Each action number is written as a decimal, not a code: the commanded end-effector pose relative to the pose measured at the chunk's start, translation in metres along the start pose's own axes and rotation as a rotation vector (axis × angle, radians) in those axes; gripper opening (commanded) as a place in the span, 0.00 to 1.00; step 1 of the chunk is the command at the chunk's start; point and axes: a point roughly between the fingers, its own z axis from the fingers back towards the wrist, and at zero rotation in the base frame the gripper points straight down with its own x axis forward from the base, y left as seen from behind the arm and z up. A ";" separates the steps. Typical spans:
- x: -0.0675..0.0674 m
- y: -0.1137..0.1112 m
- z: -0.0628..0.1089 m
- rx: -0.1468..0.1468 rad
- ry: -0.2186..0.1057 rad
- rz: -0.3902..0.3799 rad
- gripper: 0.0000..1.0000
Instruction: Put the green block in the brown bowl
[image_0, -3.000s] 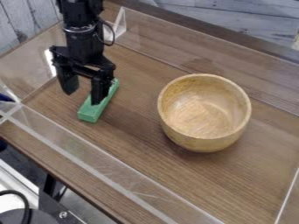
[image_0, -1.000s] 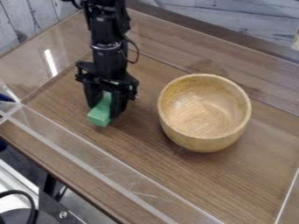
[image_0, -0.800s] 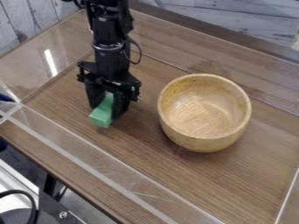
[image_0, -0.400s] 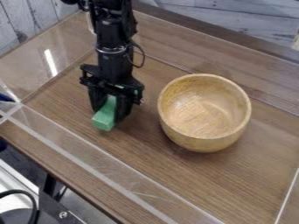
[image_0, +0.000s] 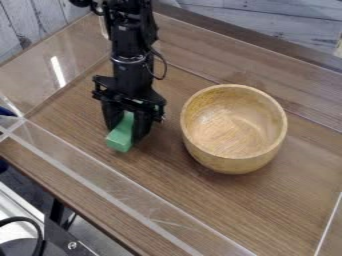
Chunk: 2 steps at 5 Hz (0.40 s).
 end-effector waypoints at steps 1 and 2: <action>0.006 -0.001 0.023 0.012 -0.080 -0.001 0.00; 0.006 -0.002 0.023 0.011 -0.079 -0.002 0.00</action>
